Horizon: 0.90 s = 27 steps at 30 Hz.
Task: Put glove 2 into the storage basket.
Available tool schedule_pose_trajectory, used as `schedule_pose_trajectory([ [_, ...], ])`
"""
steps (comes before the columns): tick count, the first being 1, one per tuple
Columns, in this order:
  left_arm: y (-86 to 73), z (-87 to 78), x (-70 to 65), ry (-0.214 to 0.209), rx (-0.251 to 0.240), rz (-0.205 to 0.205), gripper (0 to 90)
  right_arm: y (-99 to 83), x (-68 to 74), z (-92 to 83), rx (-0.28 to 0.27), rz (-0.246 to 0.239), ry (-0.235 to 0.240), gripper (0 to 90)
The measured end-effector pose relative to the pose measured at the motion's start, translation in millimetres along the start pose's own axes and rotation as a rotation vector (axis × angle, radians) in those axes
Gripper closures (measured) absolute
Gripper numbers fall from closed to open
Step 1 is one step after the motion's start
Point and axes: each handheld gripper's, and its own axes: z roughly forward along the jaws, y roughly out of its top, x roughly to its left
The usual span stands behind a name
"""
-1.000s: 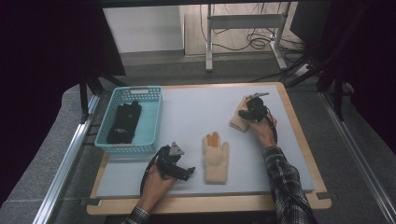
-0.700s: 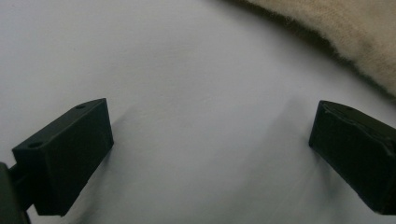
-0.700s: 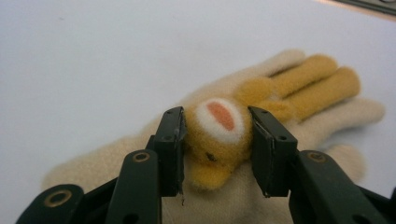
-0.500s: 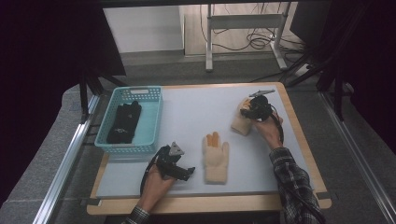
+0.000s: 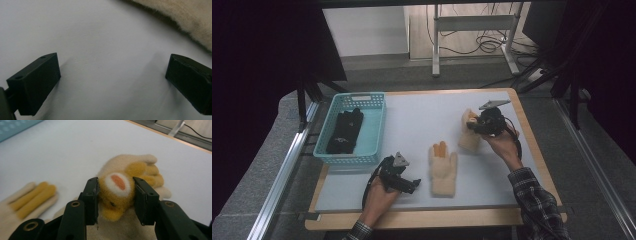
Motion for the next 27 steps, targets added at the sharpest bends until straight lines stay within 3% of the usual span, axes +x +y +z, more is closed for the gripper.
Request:
schedule_pose_trajectory([
  [10,0.0,0.1,0.2,0.001,-0.001,0.003,0.0,0.9,46.9,-39.2,-0.046,-0.085,0.106,57.1],
  [11,0.0,0.1,0.2,0.001,-0.001,0.003,0.0,0.9,46.9,-39.2,-0.046,-0.085,0.106,57.1],
  [17,0.0,0.2,0.1,0.001,-0.002,0.001,0.0,-0.7,80.0,-55.1,-0.049,-0.126,0.189,56.9],
  [22,0.1,0.0,0.2,0.001,-0.001,0.001,0.0,-2.1,100.3,-56.3,-0.034,-0.144,0.248,56.6],
  [23,0.0,0.1,-0.1,0.0,-0.001,-0.002,0.0,-4.5,111.6,-51.9,-0.016,-0.157,0.277,56.5],
  [27,0.0,0.1,-0.1,0.001,-0.003,-0.002,0.0,-13.6,126.9,-35.9,0.027,-0.177,0.299,56.0],
])
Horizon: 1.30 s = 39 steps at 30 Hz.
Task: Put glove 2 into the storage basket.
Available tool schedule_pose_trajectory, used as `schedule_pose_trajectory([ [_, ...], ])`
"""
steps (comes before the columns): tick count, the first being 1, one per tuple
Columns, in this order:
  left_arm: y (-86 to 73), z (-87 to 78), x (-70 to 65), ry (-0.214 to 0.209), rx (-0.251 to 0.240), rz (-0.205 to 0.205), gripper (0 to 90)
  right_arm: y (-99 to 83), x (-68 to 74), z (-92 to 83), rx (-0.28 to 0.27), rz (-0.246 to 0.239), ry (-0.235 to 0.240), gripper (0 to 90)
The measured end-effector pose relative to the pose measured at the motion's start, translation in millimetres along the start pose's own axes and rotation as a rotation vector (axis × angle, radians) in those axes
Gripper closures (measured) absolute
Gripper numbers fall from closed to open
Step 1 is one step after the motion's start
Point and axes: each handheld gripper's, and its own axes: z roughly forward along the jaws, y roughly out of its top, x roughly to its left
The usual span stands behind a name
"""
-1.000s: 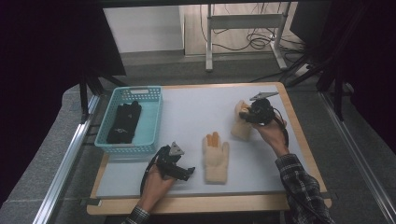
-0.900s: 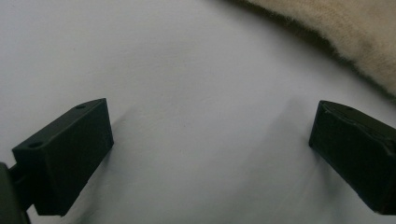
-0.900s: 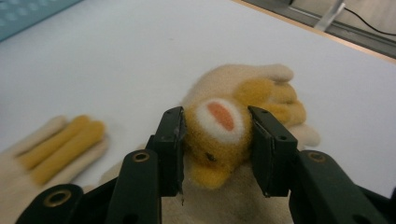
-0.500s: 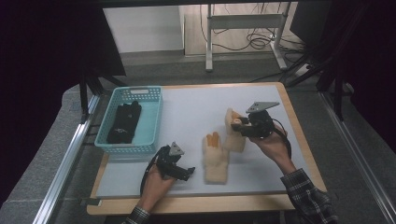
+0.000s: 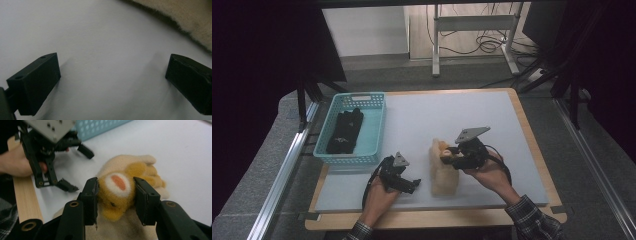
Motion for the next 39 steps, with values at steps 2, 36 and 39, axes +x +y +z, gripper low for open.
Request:
schedule_pose_trajectory([
  [2,0.0,0.0,0.0,0.0,0.0,0.0,0.0,-6.7,3.5,13.5,0.032,-0.001,-0.002,55.5],
  [36,0.0,0.2,0.0,0.001,-0.003,0.0,0.0,-22.3,7.4,35.5,0.008,-0.012,-0.035,60.8],
  [39,-0.1,0.3,0.0,0.002,-0.004,0.001,0.0,-26.4,8.7,44.5,0.046,-0.001,-0.057,56.8],
])
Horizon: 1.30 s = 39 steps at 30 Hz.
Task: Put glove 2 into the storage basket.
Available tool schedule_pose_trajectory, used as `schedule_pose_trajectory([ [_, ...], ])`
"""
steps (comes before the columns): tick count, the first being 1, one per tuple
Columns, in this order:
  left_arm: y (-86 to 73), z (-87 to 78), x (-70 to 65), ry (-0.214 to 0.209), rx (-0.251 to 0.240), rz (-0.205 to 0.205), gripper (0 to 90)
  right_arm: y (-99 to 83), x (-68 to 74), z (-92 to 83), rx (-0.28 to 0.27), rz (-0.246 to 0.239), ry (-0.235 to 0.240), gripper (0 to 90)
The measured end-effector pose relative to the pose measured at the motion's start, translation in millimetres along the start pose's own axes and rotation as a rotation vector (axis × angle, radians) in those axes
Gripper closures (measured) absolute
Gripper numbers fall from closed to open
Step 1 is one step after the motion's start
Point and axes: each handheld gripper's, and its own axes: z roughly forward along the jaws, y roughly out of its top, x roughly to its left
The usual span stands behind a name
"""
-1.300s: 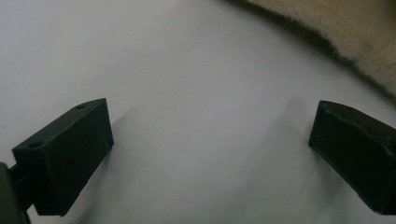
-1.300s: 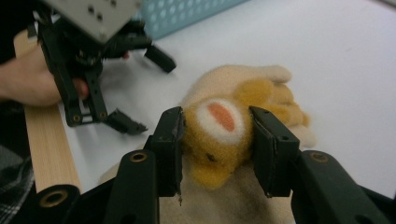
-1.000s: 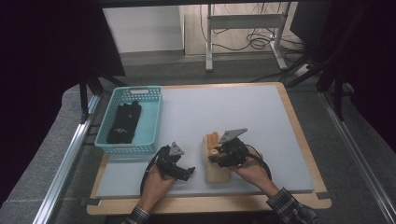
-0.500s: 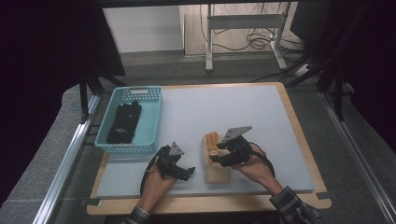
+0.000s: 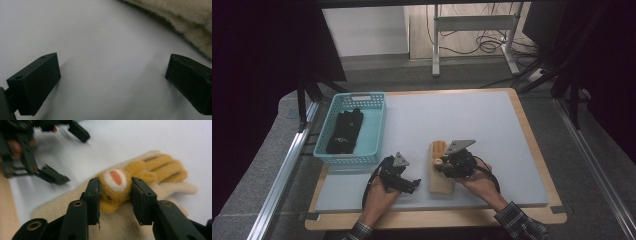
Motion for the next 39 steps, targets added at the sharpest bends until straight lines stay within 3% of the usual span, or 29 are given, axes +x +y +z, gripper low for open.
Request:
schedule_pose_trajectory([
  [4,0.0,0.0,0.0,0.0,0.0,-0.001,0.0,-4.8,-4.2,-6.2,-0.033,0.014,0.004,46.8],
  [9,0.1,-0.1,0.1,0.0,0.001,0.0,0.0,-8.1,-15.8,-26.5,-0.068,0.039,-0.018,45.4],
  [11,0.1,-0.1,0.1,-0.001,0.001,-0.001,0.0,-12.4,-21.7,-33.0,-0.071,0.052,-0.023,47.9],
  [13,0.0,-0.2,0.0,-0.002,0.001,-0.005,0.0,-24.3,-31.2,-38.6,-0.057,0.075,-0.04,57.2],
  [19,-1.1,-3.1,-0.7,0.001,0.0,-0.001,1.8,-51.6,-40.2,-36.7,-0.022,0.12,-0.031,74.7],
  [28,-18.5,-19.2,6.1,0.034,0.005,-0.037,1.6,-71.2,-25.0,-33.5,-0.015,0.114,0.032,82.6],
  [34,-31.1,-28.8,15.0,0.047,-0.009,-0.074,1.9,-70.6,-15.5,-25.3,-0.012,0.075,0.049,82.9],
  [39,-31.2,-28.1,14.9,0.049,-0.005,-0.07,1.5,-67.6,-9.3,-17.6,-0.007,0.051,0.057,83.1],
])
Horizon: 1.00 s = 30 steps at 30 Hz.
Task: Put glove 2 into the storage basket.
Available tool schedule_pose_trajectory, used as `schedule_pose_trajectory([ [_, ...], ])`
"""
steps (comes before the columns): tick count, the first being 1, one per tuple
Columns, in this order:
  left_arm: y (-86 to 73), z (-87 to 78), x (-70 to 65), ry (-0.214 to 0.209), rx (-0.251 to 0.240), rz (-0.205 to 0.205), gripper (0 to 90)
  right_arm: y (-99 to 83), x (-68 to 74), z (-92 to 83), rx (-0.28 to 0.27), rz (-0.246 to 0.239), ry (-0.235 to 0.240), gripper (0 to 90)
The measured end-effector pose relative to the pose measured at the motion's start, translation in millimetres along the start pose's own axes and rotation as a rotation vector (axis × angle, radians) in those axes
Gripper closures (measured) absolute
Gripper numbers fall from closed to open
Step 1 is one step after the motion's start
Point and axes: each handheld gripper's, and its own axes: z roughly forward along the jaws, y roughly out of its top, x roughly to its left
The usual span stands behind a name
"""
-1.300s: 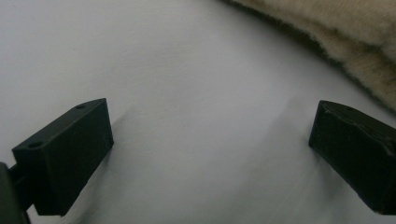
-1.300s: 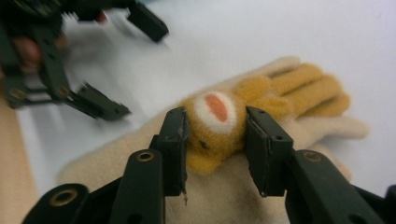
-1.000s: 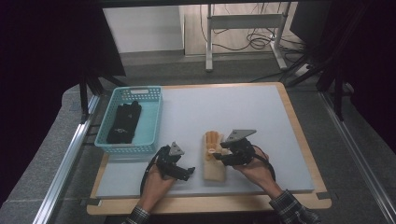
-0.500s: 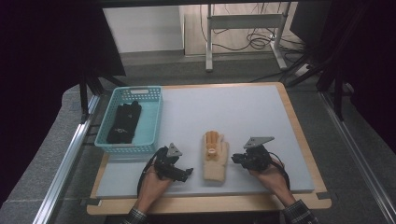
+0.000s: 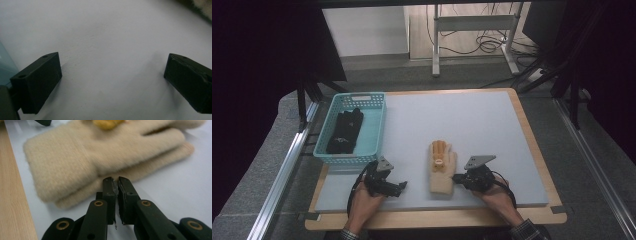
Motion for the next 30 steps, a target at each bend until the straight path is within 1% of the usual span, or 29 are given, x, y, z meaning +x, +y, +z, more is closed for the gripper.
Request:
schedule_pose_trajectory([
  [5,0.0,-0.1,0.2,0.001,0.0,0.003,1.6,7.3,5.9,8.5,0.003,-0.027,0.002,83.1],
  [9,0.0,-0.1,0.4,0.0,0.002,0.003,1.6,13.9,9.5,17.4,-0.004,-0.036,0.008,82.7],
  [10,0.0,-0.1,0.4,0.0,0.002,0.003,1.6,13.9,9.5,17.4,-0.004,-0.036,0.008,82.7],
  [11,0.0,-0.1,0.5,-0.001,0.002,0.002,1.6,18.4,11.5,23.7,-0.01,-0.04,0.01,82.2],
  [14,-0.1,-0.1,0.5,-0.001,0.001,0.003,1.6,21.9,12.9,28.8,-0.016,-0.042,0.014,82.0],
  [15,-0.2,0.0,0.5,-0.001,0.001,0.002,1.6,26.3,14.0,34.6,-0.021,-0.046,0.016,81.9],
  [17,-0.2,0.0,0.5,-0.001,0.001,0.002,1.6,30.3,15.0,39.3,-0.021,-0.043,0.015,81.8],
  [20,-0.2,0.0,0.5,-0.001,0.001,0.002,1.5,33.8,15.6,43.2,-0.022,-0.045,0.013,81.7],
  [22,-0.2,0.0,0.5,-0.001,0.001,0.003,1.6,39.5,15.8,50.0,-0.026,-0.052,0.008,81.5],
  [30,-0.2,0.1,0.4,0.0,0.003,0.004,1.5,49.9,13.3,62.7,-0.034,-0.044,0.0,80.7],
])
